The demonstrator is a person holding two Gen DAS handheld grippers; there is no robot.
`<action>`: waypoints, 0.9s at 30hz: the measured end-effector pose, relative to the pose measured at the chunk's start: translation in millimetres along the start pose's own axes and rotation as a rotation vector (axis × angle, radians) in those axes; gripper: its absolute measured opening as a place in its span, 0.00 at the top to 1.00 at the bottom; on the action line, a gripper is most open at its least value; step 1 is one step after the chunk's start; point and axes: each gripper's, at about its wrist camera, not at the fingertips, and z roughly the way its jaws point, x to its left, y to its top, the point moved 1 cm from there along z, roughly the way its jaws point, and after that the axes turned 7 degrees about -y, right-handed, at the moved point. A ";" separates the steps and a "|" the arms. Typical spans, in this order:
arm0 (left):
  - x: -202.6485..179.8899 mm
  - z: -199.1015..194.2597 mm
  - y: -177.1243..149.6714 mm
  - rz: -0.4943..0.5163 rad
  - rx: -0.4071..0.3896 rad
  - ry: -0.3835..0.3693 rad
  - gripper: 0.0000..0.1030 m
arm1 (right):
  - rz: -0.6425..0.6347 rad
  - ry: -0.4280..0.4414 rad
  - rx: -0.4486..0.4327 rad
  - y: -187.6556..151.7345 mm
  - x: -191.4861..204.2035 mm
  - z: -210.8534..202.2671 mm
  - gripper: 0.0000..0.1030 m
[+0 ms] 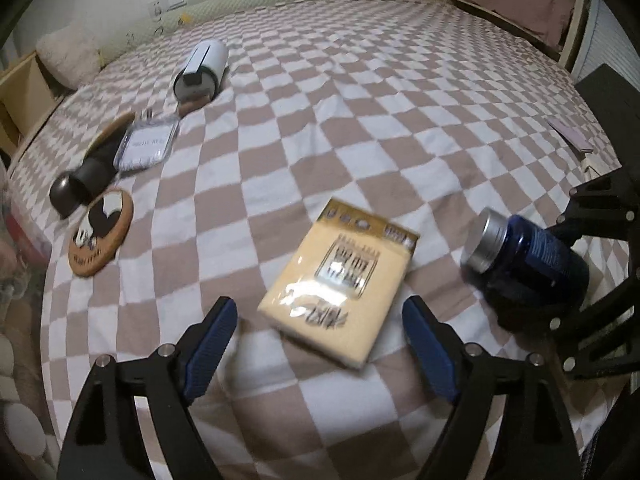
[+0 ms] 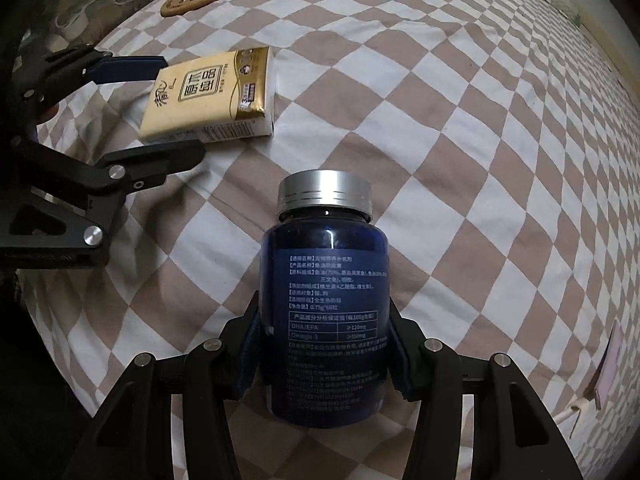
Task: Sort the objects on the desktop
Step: 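Grasp the gold tissue pack with the left tool while the right tool holds the blue bottle, then carry the tissue pack with the left tool toward the box while the right tool carries the bottle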
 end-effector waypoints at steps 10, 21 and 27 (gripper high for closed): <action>-13.0 13.3 7.1 0.116 0.029 0.037 0.27 | 0.023 0.038 -0.054 -6.5 -1.3 -14.4 0.49; -3.7 6.7 8.1 0.090 0.012 0.029 0.41 | 0.008 -0.014 -0.091 -14.5 8.5 -30.9 0.49; 4.9 -6.5 11.4 0.047 -0.015 0.045 0.42 | 0.051 -0.027 -0.103 -12.2 3.1 -49.5 0.49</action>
